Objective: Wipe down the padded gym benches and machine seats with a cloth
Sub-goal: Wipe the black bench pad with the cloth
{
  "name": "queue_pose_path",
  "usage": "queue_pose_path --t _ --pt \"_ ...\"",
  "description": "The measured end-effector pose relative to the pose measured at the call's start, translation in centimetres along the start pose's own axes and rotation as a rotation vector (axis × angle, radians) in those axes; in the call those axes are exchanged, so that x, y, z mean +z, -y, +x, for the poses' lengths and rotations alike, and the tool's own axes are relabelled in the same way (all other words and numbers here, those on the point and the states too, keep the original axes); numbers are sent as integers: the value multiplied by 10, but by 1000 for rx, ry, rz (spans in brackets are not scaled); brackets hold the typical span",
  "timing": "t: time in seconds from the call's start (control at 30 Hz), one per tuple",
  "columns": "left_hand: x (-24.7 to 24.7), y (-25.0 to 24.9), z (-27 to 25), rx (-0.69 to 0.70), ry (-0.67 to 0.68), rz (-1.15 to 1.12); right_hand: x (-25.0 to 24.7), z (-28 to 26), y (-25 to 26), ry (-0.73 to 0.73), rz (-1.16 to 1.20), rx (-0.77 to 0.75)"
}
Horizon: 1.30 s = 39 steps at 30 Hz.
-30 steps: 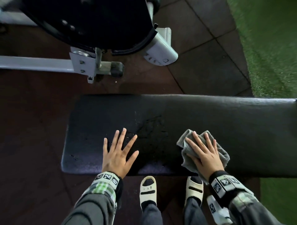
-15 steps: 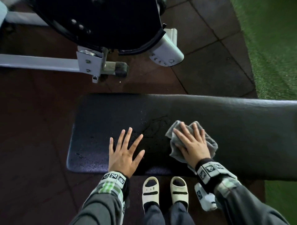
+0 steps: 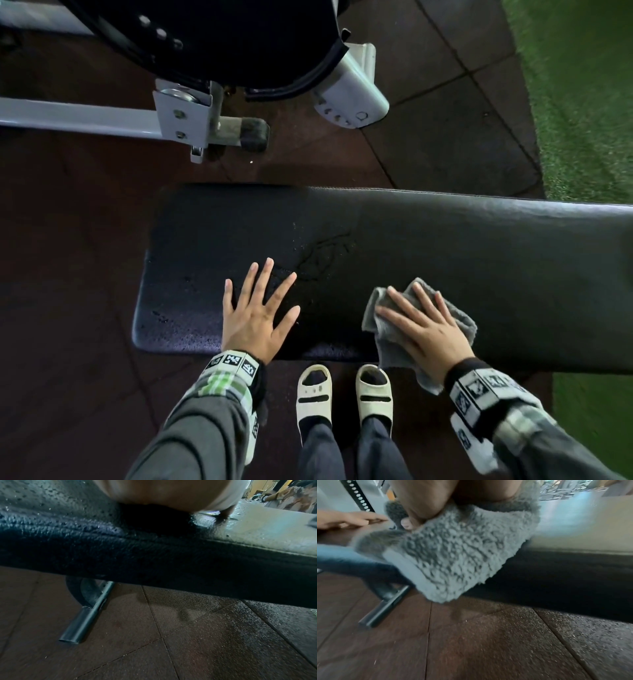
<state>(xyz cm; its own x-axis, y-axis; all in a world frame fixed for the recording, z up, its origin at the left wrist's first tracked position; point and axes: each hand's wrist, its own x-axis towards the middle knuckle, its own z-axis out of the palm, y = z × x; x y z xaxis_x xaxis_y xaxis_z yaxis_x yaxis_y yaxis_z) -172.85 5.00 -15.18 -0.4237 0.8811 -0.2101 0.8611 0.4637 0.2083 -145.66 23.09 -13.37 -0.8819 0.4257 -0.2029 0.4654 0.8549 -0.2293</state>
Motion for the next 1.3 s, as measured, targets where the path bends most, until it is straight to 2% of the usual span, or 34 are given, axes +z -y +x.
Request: queue_pose_path --t 0.1,0.2,0.27,0.37,0.47,0.53,0.63,0.73,0.8,0.87,0.93,1.03,1.1,1.2,1.3 --pt "-1 -1 0 -4 -3 1 -8 38 13 -9 36 138" --pt "-2 -1 0 -10 0 12 -7 65 43 -28 40 142" --pt "-2 -2 1 -8 0 6 1 63 60 -27 15 6" --pt "-1 -1 1 -4 -10 -2 14 33 63 64 -63 -272" --pt "0 -1 0 -5 -18 -2 18 -3 40 88 -118 -320" --pt "0 -2 0 -5 -22 1 15 -16 19 64 -118 -249" --pt "-1 -2 0 -8 -26 -5 2 -5 1 39 -56 -50" --pt "-1 -3 0 -18 -15 0 -9 32 10 44 13 132" --pt "-1 -2 0 -24 -7 7 -12 56 27 49 23 167" --pt "-1 -2 0 -24 -6 8 -8 68 48 31 18 129" --pt "-1 -2 0 -19 -12 4 0 63 66 17 -3 -5" --pt "-1 -2 0 -14 -24 -1 14 30 69 46 -64 -258" --pt "-1 -2 0 -15 -28 9 21 1 52 55 -140 -339" --pt "-1 -3 0 -17 -31 17 23 -35 14 -25 -210 -267" --pt "-1 -3 0 -16 -35 25 19 -43 1 -41 -208 -187"
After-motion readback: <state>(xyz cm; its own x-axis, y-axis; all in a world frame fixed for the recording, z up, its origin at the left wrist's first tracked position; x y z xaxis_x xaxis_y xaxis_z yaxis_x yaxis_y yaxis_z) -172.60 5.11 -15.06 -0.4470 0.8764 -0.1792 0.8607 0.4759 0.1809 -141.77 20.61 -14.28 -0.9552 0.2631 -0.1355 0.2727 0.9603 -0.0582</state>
